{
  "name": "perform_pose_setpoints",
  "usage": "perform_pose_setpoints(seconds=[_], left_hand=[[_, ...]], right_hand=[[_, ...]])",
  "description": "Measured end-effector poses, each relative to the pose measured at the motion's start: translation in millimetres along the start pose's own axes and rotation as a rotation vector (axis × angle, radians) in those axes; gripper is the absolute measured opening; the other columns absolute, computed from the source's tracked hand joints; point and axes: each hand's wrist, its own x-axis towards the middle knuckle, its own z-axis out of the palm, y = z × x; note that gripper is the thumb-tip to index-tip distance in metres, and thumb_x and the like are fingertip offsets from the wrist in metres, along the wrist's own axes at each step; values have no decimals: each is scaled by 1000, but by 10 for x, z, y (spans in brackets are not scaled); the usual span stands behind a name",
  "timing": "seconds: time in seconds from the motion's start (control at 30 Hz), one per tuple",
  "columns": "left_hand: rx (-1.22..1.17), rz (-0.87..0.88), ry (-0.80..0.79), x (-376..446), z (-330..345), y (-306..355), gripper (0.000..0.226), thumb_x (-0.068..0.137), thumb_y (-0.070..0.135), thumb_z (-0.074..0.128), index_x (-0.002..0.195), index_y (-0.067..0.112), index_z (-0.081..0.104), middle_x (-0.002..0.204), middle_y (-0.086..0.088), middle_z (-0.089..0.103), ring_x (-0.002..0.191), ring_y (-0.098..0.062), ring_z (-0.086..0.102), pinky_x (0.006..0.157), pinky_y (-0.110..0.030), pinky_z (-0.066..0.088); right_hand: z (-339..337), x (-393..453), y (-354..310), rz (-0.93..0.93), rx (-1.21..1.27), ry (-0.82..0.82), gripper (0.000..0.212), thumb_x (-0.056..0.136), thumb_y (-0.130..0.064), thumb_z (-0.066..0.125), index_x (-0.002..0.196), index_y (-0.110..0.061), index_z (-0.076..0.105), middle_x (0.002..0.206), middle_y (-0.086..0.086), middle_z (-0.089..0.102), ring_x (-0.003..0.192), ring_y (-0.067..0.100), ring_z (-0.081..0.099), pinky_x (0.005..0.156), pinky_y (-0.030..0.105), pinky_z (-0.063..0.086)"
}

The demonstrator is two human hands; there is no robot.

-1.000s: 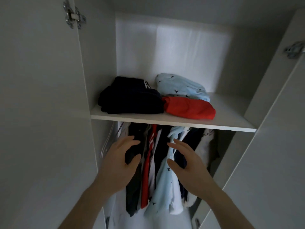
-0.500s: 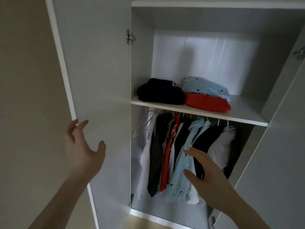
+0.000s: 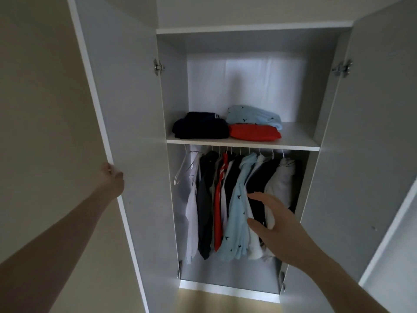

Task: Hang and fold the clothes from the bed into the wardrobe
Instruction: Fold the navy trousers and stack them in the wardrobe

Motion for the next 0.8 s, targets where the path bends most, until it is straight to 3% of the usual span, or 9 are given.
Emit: perform_pose_setpoints(seconds=[0.1,0.2,0.3,0.4,0.5,0.6,0.7,0.8], left_hand=[[102,90,-27,-189,50,95,15,97,8,60,106,0,52,101,-23,61,96,-40,59,82,-43,41],[179,208,-62,-321,145,141,21,95,27,68,97,15,51,96,-5,69,94,-36,67,77,-40,46],[214,302,-102,-402,294,259,28,91,39,72,93,23,49,92,6,70,87,-30,68,74,-38,49],[211,446,-180,-462,537,440,36,87,44,76,99,27,47,100,6,64,81,-21,66,70,-38,50],[122,581,-211,-493,791,592,68,80,42,84,131,26,42,136,2,48,106,-26,65,77,-48,57],[100,767,-215,-459,1104,727,112,78,35,87,161,21,13,169,-2,13,146,-35,35,96,-57,52],[74,935,-242,-403,1489,874,124,81,31,85,163,16,-7,172,-6,-7,156,-34,13,118,-54,33],[133,1071,-227,-354,1892,1050,124,83,31,82,162,9,-11,170,-15,-11,157,-39,5,124,-55,21]], right_hand=[[-33,-62,13,3,28,50,50,95,-25,69,137,-41,49,136,-30,45,113,-36,32,88,-12,23],[-28,-50,37,18,36,96,48,95,-23,69,137,-40,50,127,-41,40,110,-38,32,87,-10,28],[-11,27,72,51,14,157,48,95,-25,69,136,-42,51,122,-41,43,113,-28,40,96,5,36],[-24,110,147,89,47,265,47,93,-25,70,132,-46,53,128,-31,51,122,-9,49,108,26,41],[-63,162,191,109,53,382,46,92,-19,73,127,-44,56,123,-30,53,116,-2,54,103,29,47],[-145,156,233,128,50,513,48,90,-13,74,125,-40,58,122,-29,55,113,-4,56,100,29,50],[-282,76,300,148,61,640,51,89,-8,73,127,-38,58,130,-22,55,122,1,54,106,34,48],[-452,-10,373,174,5,766,56,88,-4,71,132,-37,55,134,-20,51,127,3,51,107,37,48]])
